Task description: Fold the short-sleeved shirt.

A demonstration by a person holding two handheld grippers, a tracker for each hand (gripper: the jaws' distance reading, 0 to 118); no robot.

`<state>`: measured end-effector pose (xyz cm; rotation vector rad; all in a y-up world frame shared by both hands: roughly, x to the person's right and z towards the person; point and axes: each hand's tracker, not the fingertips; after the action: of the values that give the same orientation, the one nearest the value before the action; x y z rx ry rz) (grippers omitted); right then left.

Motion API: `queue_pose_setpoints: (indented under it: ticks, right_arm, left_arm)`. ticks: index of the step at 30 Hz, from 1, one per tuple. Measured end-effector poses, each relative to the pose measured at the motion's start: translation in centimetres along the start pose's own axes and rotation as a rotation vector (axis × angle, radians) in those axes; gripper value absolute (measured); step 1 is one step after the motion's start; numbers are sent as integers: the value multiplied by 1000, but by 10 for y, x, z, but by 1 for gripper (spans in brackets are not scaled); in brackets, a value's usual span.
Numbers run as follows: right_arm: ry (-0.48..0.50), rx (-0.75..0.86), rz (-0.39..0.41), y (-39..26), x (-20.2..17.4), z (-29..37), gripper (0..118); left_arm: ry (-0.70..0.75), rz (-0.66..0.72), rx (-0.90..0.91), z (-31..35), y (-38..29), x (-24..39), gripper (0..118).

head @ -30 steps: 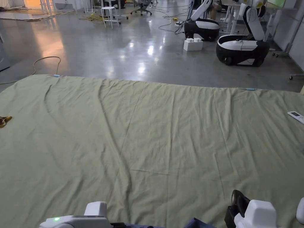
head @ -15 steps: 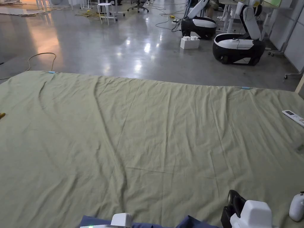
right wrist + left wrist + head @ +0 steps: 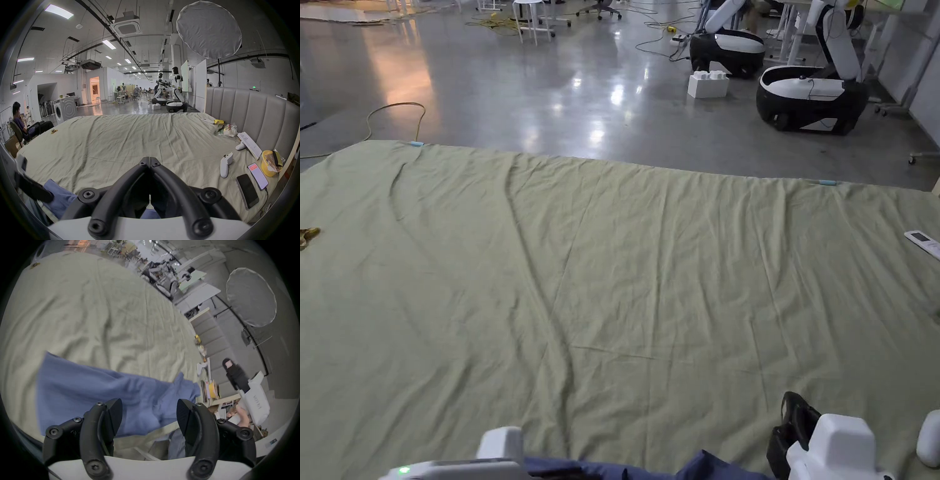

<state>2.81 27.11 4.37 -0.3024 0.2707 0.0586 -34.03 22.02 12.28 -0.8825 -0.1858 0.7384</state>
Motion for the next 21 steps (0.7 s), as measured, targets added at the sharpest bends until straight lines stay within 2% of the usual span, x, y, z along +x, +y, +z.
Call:
queue_pose_setpoints:
  ticks: [5,11,17,21]
  right_arm:
    - [11,10,8,4,-4,-2,1]
    - [21,14,16,6,-9,-2,1]
    - [25,15,24,8,-12,-1,1]
    - [27,13,27,8,-14,-1,1]
  left_arm:
    - [75,23,136,49,22,-63,71]
    - [33,149,96,63,27,-131,73]
    - [-113,257,-38,30,17,-182,73]
    - [-263,302,-19,12,8,-175,73]
